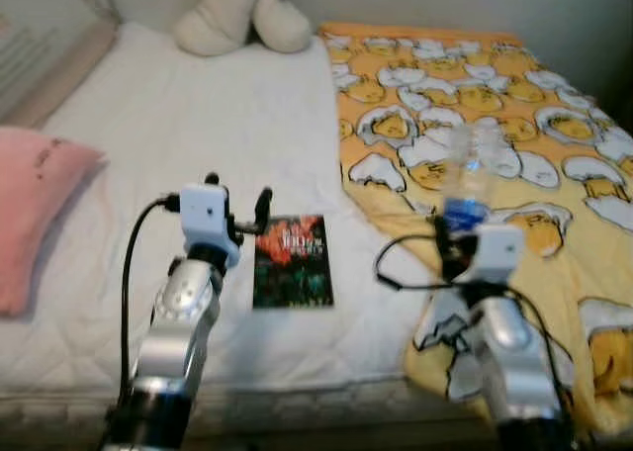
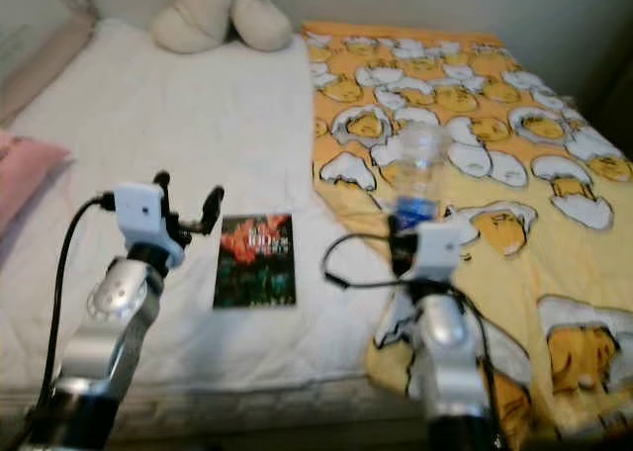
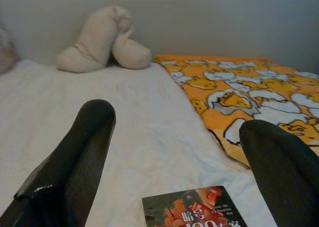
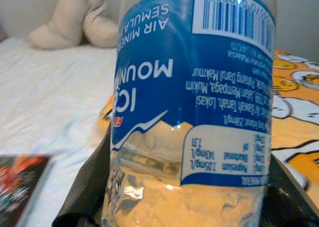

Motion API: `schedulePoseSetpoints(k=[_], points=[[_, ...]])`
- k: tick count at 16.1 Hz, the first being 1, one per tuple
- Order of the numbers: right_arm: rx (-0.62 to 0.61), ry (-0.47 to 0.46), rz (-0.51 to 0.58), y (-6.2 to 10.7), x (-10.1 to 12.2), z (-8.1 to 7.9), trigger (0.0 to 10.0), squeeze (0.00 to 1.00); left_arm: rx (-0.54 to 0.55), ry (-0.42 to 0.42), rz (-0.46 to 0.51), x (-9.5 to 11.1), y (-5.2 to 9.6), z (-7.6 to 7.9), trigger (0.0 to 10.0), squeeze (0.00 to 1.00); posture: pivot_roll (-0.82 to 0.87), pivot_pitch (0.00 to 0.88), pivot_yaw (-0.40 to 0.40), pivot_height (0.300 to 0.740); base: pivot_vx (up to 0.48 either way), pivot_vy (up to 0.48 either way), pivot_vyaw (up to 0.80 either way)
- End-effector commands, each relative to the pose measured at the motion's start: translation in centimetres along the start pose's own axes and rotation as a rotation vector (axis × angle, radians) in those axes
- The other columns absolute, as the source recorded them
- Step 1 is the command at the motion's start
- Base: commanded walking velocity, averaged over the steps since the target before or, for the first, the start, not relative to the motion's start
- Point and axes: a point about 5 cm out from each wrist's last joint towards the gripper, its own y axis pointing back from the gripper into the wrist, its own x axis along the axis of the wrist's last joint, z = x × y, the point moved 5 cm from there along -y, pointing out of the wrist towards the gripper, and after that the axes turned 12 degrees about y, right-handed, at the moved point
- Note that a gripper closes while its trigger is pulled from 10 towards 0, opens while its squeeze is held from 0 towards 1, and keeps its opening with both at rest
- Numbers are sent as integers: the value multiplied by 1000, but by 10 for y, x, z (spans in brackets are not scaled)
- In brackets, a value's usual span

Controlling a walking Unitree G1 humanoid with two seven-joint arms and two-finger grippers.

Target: Clean up the room

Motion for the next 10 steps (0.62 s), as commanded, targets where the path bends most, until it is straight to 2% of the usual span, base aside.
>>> schedulePoseSetpoints(k=[1,5,7,10], points=[[-45,3,-5,0,0,14,10000,0,-28,-4,2,0,-1,8,10000,0,-64,0,-2,740,307,-368,0],[-46,16,-28,2,-6,15,10000,0,-50,34,1,-3,-1,13,10000,0,-70,0,1,740,301,-370,0],[-38,32,-34,2,-8,13,10000,0,-80,32,6,-3,0,21,10000,0,-72,0,2,740,302,-371,0],[-27,51,-37,1,-8,12,10000,0,-73,53,6,-4,-1,21,10000,0,-72,0,-2,740,301,-370,0]])
